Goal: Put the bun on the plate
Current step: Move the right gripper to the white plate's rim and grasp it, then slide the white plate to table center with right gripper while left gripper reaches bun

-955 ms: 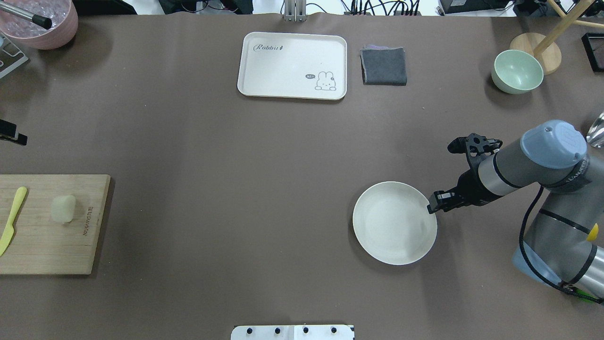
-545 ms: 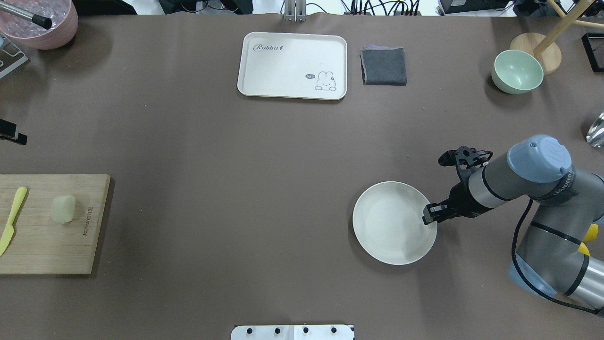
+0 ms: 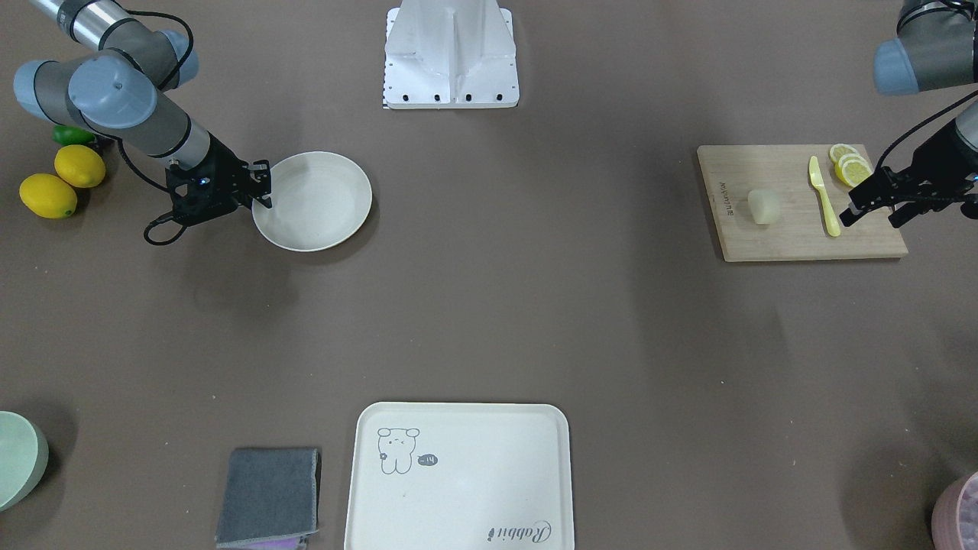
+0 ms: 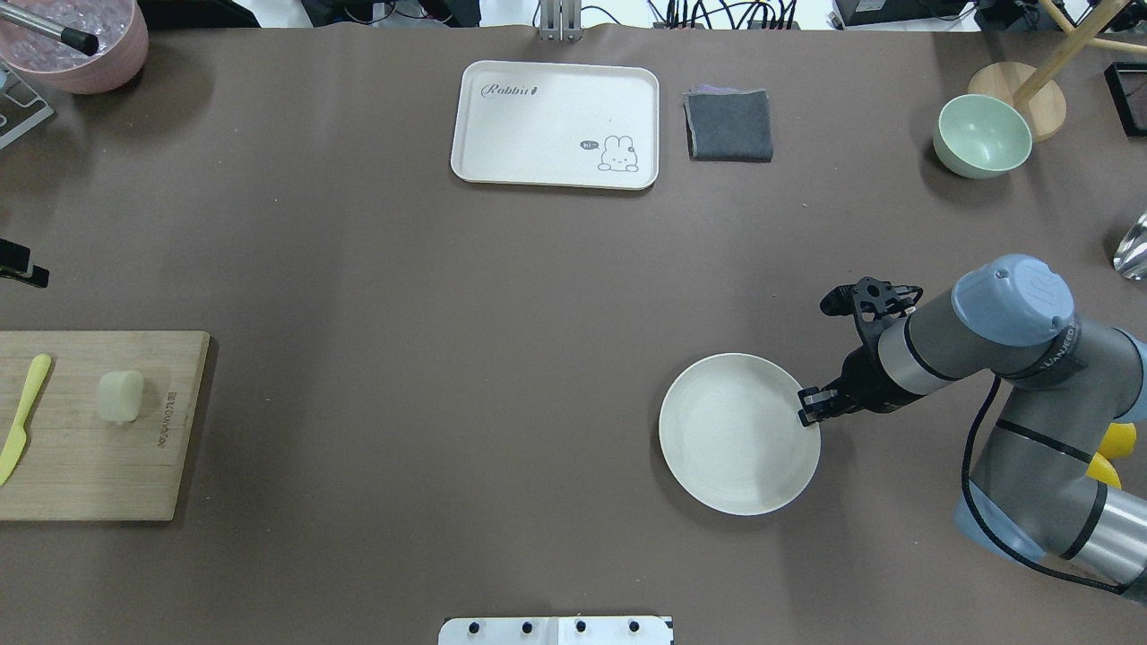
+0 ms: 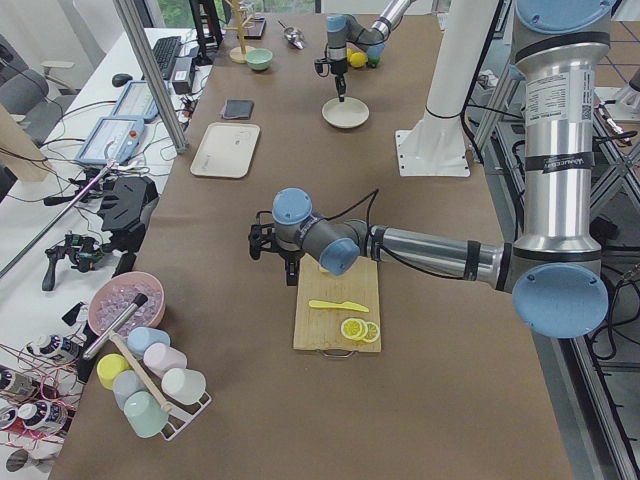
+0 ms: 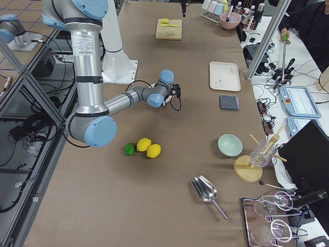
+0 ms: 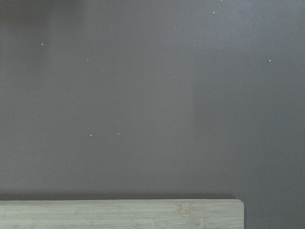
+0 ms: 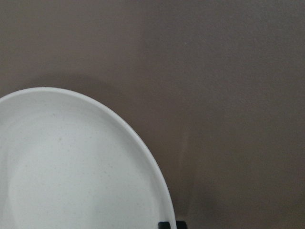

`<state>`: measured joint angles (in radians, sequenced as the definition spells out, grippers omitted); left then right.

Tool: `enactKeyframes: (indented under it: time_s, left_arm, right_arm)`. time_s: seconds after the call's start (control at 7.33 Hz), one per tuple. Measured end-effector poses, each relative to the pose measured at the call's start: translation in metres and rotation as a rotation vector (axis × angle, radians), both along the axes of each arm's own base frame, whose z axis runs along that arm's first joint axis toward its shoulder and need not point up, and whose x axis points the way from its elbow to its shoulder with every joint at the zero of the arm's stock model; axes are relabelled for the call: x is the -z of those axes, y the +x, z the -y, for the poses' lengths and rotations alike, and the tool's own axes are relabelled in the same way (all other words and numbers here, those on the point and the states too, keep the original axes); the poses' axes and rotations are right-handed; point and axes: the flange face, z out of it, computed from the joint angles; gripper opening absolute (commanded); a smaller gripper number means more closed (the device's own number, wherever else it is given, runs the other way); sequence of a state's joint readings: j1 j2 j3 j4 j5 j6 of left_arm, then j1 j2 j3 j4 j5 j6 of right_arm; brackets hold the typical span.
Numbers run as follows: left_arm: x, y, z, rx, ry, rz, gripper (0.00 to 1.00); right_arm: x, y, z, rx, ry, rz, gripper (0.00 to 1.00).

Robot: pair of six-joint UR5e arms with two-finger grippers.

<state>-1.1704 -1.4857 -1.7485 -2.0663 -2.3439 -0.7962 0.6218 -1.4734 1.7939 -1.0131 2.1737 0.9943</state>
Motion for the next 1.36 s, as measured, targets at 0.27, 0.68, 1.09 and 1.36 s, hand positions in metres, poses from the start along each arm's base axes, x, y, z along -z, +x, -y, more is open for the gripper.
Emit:
enactKeyframes:
  time_s: [0.27, 0.68, 1.09, 1.36]
  left_arm:
    - [0.010, 0.029, -0.015, 0.036, -0.103, -0.009, 0.94]
    - [0.013, 0.089, -0.041, 0.055, -0.129, 0.021, 0.93]
    - [-0.008, 0.106, -0.067, 0.044, -0.111, 0.019, 0.89]
    - [-0.015, 0.117, -0.080, 0.035, -0.112, 0.019, 0.79]
  right_arm:
    - [0.039, -0.014, 0.023, -0.032, -0.014, 0.006, 0.00]
    - [0.105, -0.056, 0.045, -0.081, -0.084, 0.024, 0.00]
    - [0.118, -0.091, 0.058, -0.097, -0.125, 0.019, 0.00]
    - [0.122, -0.099, 0.061, -0.101, -0.127, 0.018, 0.00]
